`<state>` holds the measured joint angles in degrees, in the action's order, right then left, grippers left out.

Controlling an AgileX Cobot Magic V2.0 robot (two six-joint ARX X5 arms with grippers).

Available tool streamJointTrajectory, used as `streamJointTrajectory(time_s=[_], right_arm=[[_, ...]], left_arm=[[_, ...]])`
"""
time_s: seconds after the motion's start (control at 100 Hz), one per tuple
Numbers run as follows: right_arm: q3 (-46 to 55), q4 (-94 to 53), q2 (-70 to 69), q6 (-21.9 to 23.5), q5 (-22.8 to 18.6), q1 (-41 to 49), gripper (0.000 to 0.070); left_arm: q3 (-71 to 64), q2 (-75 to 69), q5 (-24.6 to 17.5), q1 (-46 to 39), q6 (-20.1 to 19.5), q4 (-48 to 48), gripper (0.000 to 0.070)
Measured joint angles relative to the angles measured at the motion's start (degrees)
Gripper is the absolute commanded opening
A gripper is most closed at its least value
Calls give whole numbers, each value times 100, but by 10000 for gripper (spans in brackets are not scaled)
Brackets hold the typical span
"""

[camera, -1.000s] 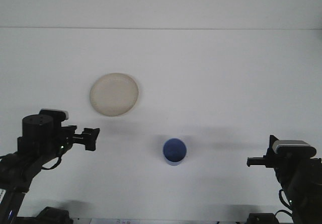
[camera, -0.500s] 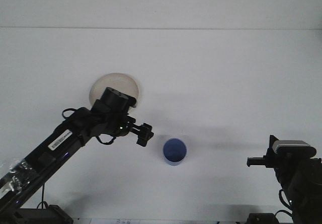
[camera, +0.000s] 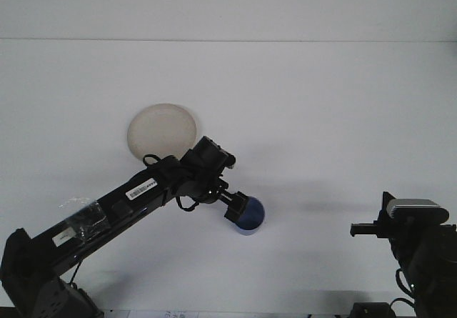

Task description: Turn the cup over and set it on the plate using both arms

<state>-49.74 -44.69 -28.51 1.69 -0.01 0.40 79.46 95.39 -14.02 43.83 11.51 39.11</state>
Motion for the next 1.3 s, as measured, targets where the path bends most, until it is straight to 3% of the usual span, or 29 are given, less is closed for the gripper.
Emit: streamJointTrajectory(time_s=[0.14, 0.28, 0.61, 0.78, 0.87, 1.08, 1.3], right_arm=[[0, 0, 0, 0, 0, 0, 0], [0, 0, 0, 0, 2, 0, 0], [0, 0, 0, 0, 2, 0, 0], [0, 2, 0, 0, 2, 0, 0], [0, 2, 0, 2, 0, 0, 0], [0, 2, 0, 0, 2, 0, 0], [0, 76, 0, 2, 2, 0, 0]], left_arm=[[0, 227, 63, 85, 0, -177, 167], [0, 284, 66, 208, 2, -319, 1], [807, 289, 146, 63, -144, 264, 6], [1888, 289, 1097, -968, -431, 1097, 12], [2258, 289, 1375, -1646, -525, 1283, 12], [2332, 328, 1574, -2804, -654, 1360, 15], [2332, 673, 1580, -3174, -656, 981, 18]])
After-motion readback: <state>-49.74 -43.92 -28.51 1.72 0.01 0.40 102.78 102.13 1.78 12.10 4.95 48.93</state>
